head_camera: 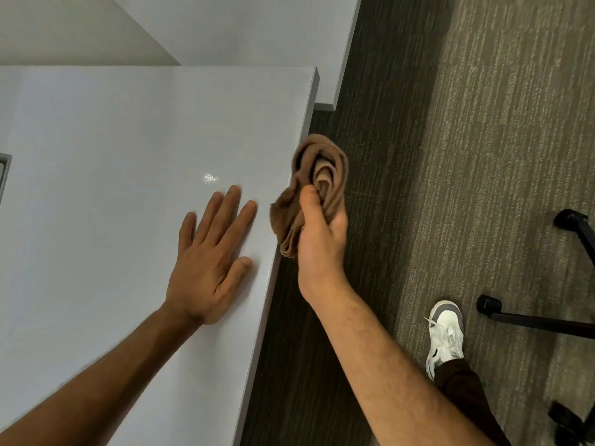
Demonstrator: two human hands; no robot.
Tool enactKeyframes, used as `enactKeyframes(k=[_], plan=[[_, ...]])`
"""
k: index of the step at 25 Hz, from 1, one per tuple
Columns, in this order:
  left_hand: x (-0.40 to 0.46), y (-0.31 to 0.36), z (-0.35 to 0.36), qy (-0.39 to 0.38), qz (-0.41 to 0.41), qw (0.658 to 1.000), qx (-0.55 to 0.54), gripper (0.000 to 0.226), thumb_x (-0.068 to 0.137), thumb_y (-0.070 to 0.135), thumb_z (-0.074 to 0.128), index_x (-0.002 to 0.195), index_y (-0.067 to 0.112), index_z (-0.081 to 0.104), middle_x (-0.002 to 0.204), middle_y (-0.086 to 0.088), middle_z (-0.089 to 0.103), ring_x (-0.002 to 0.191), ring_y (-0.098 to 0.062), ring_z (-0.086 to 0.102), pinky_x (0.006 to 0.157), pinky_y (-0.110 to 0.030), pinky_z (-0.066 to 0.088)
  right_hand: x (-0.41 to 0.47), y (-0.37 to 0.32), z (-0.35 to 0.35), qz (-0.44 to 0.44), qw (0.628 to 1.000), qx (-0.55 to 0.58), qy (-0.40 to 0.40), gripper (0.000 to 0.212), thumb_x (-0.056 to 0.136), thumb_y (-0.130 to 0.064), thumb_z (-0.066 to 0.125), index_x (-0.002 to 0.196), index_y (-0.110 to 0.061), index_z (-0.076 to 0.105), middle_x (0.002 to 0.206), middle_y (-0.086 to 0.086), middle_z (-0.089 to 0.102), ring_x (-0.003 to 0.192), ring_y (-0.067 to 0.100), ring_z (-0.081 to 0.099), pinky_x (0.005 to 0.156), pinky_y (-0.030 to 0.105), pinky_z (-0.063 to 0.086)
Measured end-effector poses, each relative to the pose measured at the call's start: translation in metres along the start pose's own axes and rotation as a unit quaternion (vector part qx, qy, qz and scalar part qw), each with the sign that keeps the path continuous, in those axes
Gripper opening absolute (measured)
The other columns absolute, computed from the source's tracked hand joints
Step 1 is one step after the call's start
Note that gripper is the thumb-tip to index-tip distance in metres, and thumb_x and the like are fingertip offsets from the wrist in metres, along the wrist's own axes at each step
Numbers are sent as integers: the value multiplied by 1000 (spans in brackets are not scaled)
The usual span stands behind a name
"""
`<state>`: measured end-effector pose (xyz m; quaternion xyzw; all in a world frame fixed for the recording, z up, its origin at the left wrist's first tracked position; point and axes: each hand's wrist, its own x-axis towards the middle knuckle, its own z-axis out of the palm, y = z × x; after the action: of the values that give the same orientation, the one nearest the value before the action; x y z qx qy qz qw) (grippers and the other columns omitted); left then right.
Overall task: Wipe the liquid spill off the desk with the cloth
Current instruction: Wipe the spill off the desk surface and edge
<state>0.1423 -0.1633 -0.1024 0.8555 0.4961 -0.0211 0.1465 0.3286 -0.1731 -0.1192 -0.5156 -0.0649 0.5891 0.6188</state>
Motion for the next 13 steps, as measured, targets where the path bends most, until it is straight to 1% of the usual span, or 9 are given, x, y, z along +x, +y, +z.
enactKeyframes(k=[1,2,3,4,5,7,10,11,13], plan=[[1,1,0,-2,1,1000,4,71,106,62,13,169,30,7,178,1,-1,165,-24,-2,129,-61,1,1,-1,6,-13,1000,-20,-10,40,93,-36,61,132,-44,56,121,-27,68,116,-7,61,92,13,52],[2,1,0,-4,3,1000,9,72,105,64,13,169,31,5,178,1,-2,165,-25,-3,129,-61,1,1,0,9,-26,999,-42,-18,47,94,-34,60,140,-39,51,132,-24,63,125,-5,56,102,18,50],[3,1,0,-6,2,1000,13,73,105,65,14,169,32,4,178,0,-2,165,-25,-3,128,-62,2,-1,3,11,-39,997,-65,-28,57,96,-32,60,150,-33,43,146,-16,55,135,-1,49,113,25,44],[3,1,0,-7,1,1000,15,73,105,65,15,169,32,3,178,-1,-1,165,-25,-3,128,-63,4,-4,5,11,-51,994,-85,-40,64,97,-29,61,156,-29,34,156,-9,46,141,2,43,118,31,39],[3,0,0,-7,-1,1000,14,73,105,65,14,169,31,3,178,-1,-1,165,-26,-3,127,-64,5,-9,10,9,-58,992,-99,-49,68,98,-27,61,158,-28,28,160,-6,40,144,3,40,120,34,37],[0,-2,2,-6,0,1000,10,71,106,63,11,169,31,3,178,-2,0,165,-27,-1,127,-66,6,-22,20,6,-61,990,-110,-58,71,99,-25,61,160,-29,25,162,-7,37,145,4,39,120,37,38],[-1,-3,4,-4,7,1000,3,67,108,58,5,169,30,3,178,-3,-1,165,-28,0,126,-68,8,-45,33,-2,-71,989,-106,-70,72,99,-25,61,160,-33,22,163,-9,34,146,2,36,119,29,38],[0,-3,4,-6,4,1000,1,67,108,57,4,169,30,3,178,-3,-1,165,-28,-1,126,-68,7,-54,37,-4,-76,988,-110,-76,72,100,-26,61,160,-36,22,164,-9,31,148,3,34,120,31,36],[1,-2,5,-9,-2,1000,-1,68,107,57,4,169,28,4,178,-2,-2,165,-27,-2,126,-68,6,-74,49,-9,-85,984,-128,-89,72,100,-33,60,157,-49,19,168,-11,21,152,8,27,123,43,32]])
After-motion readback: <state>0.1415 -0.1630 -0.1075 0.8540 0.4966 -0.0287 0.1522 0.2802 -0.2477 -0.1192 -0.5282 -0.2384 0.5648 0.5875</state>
